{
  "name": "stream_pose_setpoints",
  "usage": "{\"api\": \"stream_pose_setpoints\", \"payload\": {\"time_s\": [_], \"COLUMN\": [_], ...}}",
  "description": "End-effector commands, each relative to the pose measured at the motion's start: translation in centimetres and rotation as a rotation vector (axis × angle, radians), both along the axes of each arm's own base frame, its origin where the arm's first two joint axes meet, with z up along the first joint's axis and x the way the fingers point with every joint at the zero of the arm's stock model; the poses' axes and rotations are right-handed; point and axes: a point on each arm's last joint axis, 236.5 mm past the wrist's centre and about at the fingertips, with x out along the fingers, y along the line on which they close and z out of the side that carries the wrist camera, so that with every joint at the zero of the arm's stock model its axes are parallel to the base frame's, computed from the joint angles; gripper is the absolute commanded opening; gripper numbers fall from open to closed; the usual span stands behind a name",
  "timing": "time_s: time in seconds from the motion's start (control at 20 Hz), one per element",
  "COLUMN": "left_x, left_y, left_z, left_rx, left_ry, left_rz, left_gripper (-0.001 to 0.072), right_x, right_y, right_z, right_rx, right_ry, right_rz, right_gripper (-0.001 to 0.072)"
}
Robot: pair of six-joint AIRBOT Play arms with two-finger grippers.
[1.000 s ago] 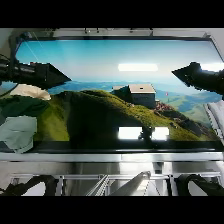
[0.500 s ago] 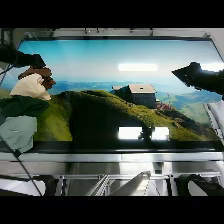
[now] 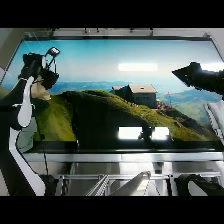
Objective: Fold the shirts.
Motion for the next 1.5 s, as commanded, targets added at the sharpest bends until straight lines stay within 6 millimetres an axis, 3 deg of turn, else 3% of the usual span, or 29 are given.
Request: {"api": "stream_pose_setpoints", "payload": {"time_s": [0.0,0.1,0.15,0.2,0.25,0.3,0.4,0.55,0.65,0.75,0.85,0.95,1.0,1.05,1.15,1.35,1.45], "left_x": [-0.1,-0.6,-1.2,-2.0,-2.7,-2.6,-0.8,1.8,0.7,-2.6,-8.0,-13.3,-15.1,-16.3,-18.2,-22.0,-23.3], "left_y": [1.8,4.0,4.8,5.1,5.2,4.9,1.8,-6.0,-13.1,-20.3,-27.3,-32.2,-33.6,-34.4,-35.7,-38.3,-39.1], "left_z": [-1.8,-1.1,-1.2,-1.4,-1.5,-1.2,1.0,8.4,14.0,19.8,24.8,28.4,29.0,28.4,24.9,15.3,11.8], "left_rx": [0.126,0.189,0.195,0.197,0.198,0.176,0.092,-0.086,-0.295,-0.532,-0.791,-1.003,-1.061,-1.098,-1.103,-1.087,-1.074], "left_ry": [0.043,0.049,0.07,0.099,0.126,0.11,0.015,-0.184,-0.245,-0.246,-0.169,-0.054,0.003,0.063,0.193,0.412,0.449], "left_rz": [-0.003,0.047,0.065,0.082,0.097,0.112,0.082,-0.021,-0.11,-0.205,-0.337,-0.445,-0.472,-0.45,-0.405,-0.312,-0.281], "left_gripper": [0.0678,0.0524,0.0398,0.0166,0.0018,0.0019,0.0019,0.0019,0.0019,0.0019,0.0019,0.0019,0.0019,0.0019,0.0019,0.0019,0.0019], "right_x": [0.0,0.0,0.0,0.0,0.0,0.0,0.0,0.0,0.0,0.0,0.0,0.0,0.0,0.0,-0.3,-1.0,-1.2], "right_y": [0.0,0.0,0.0,0.0,0.0,0.0,0.0,0.0,0.0,0.0,0.0,0.0,0.0,0.0,0.3,0.9,1.0], "right_z": [0.0,0.0,0.0,0.0,0.0,0.0,0.0,0.0,0.0,0.0,0.0,0.0,0.0,0.0,-0.2,-0.5,-0.6], "right_rx": [0.001,0.001,0.001,0.0,0.0,0.0,0.0,0.0,0.0,0.001,0.001,0.001,0.001,-0.001,0.0,0.002,0.003], "right_ry": [0.001,0.0,0.0,0.0,0.0,0.0,0.0,0.0,0.0,0.0,0.0,0.0,0.001,0.001,0.011,0.031,0.038], "right_rz": [0.002,0.001,0.001,0.001,0.001,0.001,0.0,0.001,0.001,0.001,0.001,0.001,0.001,0.002,0.017,0.05,0.061], "right_gripper": [0.0016,0.0016,0.0016,0.0016,0.0016,0.0016,0.0016,0.0016,0.0016,0.0016,0.0016,0.0016,0.0016,0.0016,0.0016,0.0017,0.0017]}}
